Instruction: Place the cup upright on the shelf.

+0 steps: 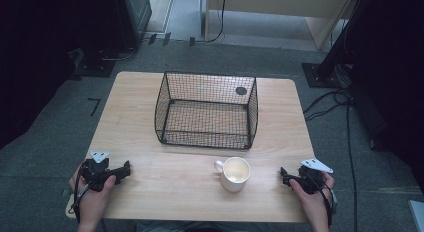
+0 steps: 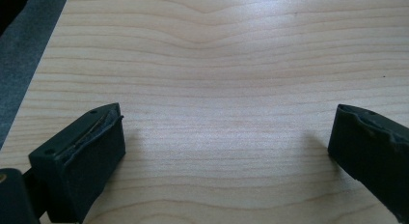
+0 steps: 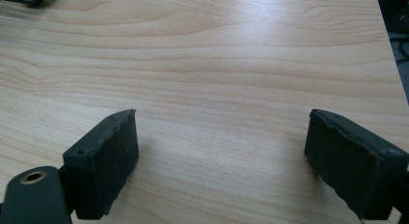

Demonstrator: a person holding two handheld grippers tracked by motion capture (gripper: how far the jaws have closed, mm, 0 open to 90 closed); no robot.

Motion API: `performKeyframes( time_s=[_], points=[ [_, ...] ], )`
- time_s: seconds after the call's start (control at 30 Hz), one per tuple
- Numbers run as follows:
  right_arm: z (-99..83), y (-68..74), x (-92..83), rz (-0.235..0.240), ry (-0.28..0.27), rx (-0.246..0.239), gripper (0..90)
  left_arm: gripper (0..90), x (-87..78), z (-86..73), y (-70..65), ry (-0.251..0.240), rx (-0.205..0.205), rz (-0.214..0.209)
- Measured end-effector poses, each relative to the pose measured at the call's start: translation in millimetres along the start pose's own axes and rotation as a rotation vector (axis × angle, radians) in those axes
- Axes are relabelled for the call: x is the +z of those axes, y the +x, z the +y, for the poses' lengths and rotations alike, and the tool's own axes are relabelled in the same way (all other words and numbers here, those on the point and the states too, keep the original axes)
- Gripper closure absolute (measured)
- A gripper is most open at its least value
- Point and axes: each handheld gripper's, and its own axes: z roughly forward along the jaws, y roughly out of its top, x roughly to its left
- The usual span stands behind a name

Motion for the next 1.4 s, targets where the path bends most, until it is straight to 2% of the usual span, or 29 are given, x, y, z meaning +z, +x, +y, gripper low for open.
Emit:
performKeyframes(
  time_s=[0.4, 0.47, 0.6, 0.9, 1.03, 1.1, 1.13, 1.4],
  points=[
    [-1.0, 3.7, -3.1, 0.002, 0.008, -0.021, 10.7, 0.0, 0.6, 0.6, -0.5, -0.001, 0.000, -0.001],
    [-0.1, 9.2, -4.6, -0.005, 0.005, -0.039, 7.9, 0.0, 0.6, 0.6, -0.4, 0.000, 0.000, -0.001],
    [2.2, 14.5, -7.2, 0.004, 0.008, -0.037, 5.3, 0.0, 0.6, 0.6, -0.4, 0.000, 0.001, -0.001],
    [10.9, 25.4, -20.0, 0.077, -0.022, -0.037, 2.8, 0.0, 0.9, 0.9, -1.0, 0.000, 0.000, -0.002],
    [20.9, 41.0, -28.2, 0.132, -0.052, -0.068, 2.8, 0.0, 0.9, 0.9, -1.0, 0.000, 0.000, -0.003],
    [22.5, 43.7, -29.4, 0.135, -0.057, -0.075, 2.8, 0.0, 0.9, 0.9, -1.0, 0.000, 0.000, -0.003],
    [27.0, 51.3, -33.0, 0.152, -0.068, -0.092, 2.8, 0.0, 1.1, 1.1, -1.1, 0.000, 0.001, -0.003],
    [35.0, 72.5, -45.0, 0.214, -0.095, -0.138, 2.3, 0.0, 1.6, 1.6, -1.6, -0.001, 0.002, -0.003]
  ],
)
